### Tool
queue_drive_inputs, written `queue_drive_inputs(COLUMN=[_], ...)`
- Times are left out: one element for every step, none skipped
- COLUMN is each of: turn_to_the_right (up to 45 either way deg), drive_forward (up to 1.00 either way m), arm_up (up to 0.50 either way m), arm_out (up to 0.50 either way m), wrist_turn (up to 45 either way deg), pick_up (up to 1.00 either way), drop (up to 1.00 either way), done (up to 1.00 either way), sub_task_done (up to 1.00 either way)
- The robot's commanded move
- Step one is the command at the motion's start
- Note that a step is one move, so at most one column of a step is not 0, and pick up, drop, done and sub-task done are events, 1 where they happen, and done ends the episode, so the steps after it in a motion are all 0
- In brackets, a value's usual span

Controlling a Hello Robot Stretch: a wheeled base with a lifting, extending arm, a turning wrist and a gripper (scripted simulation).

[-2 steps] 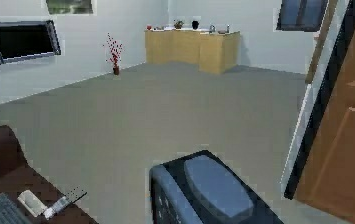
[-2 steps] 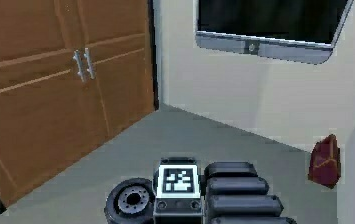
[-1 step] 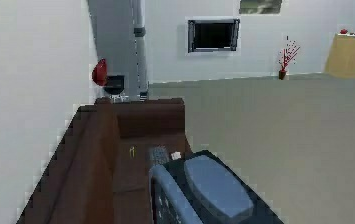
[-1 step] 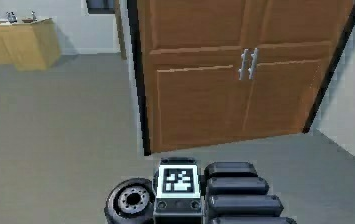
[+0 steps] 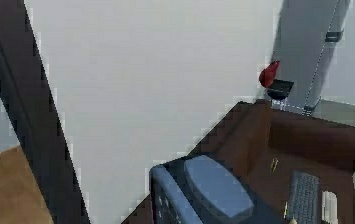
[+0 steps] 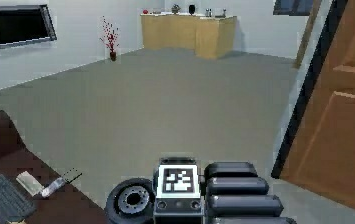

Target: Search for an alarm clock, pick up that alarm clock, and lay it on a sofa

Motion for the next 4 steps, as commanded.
queue_drive_inputs(turn_to_the_right=[-9.0, 45.0, 45.0, -45.0], drive_forward=[0.00, 0.00, 0.00, 0.00], arm_up=[0.00, 0.00, 0.00, 0.00], arm_out=[0.00, 0.00, 0.00, 0.00], wrist_turn=[0.0, 0.0, 0.0, 0.0], pick_up=[0.00, 0.00, 0.00, 0.00], drop=[0.00, 0.00, 0.00, 0.00], done=[0.00, 0.00, 0.00, 0.00], sub_task_done=[0.00, 0.00, 0.00, 0.00])
